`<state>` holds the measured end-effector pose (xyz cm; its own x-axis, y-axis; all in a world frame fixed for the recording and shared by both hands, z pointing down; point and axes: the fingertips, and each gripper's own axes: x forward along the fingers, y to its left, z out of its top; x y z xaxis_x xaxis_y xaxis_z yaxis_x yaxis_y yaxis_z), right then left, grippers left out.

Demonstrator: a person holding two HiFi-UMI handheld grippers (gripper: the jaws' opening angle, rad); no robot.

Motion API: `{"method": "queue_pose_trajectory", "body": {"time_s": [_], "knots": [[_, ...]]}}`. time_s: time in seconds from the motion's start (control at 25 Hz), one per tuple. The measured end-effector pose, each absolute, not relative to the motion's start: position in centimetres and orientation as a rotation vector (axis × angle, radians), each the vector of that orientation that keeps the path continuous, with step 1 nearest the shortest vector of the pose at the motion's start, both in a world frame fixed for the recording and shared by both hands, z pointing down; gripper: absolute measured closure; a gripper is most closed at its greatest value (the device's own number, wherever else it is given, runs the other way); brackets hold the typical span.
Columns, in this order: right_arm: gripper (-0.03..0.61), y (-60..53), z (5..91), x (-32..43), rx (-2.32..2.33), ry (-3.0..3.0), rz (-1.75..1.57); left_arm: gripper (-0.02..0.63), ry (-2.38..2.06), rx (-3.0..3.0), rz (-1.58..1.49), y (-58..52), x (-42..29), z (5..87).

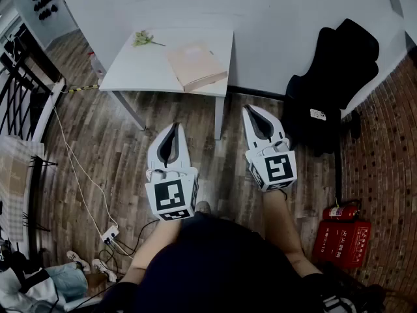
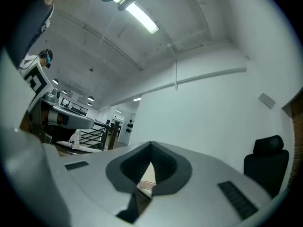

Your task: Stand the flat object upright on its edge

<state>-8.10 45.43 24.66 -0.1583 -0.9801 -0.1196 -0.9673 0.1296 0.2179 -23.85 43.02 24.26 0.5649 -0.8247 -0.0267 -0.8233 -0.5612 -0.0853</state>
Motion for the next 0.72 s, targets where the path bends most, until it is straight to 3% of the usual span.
{"method": "queue_pose_trajectory", "body": {"time_s": [0.6, 0.68, 0.72], "knots": [[0.565, 39.7, 26.4, -10.3, 2.019, -2.355, -0.316, 0.596, 1.341, -2.785, 0.063, 35.9, -25.7, 26.7], [0.536, 39.1, 26.7, -10.5, 1.996, -2.375, -0.294, 0.534, 1.323, -2.798, 0.079, 35.3, -26.0, 26.7], [0.48, 38.8, 26.7, -10.5, 1.993, -2.38, -0.285, 0.499, 1.314, -2.809, 0.087, 34.9, -26.1, 26.8]]}}
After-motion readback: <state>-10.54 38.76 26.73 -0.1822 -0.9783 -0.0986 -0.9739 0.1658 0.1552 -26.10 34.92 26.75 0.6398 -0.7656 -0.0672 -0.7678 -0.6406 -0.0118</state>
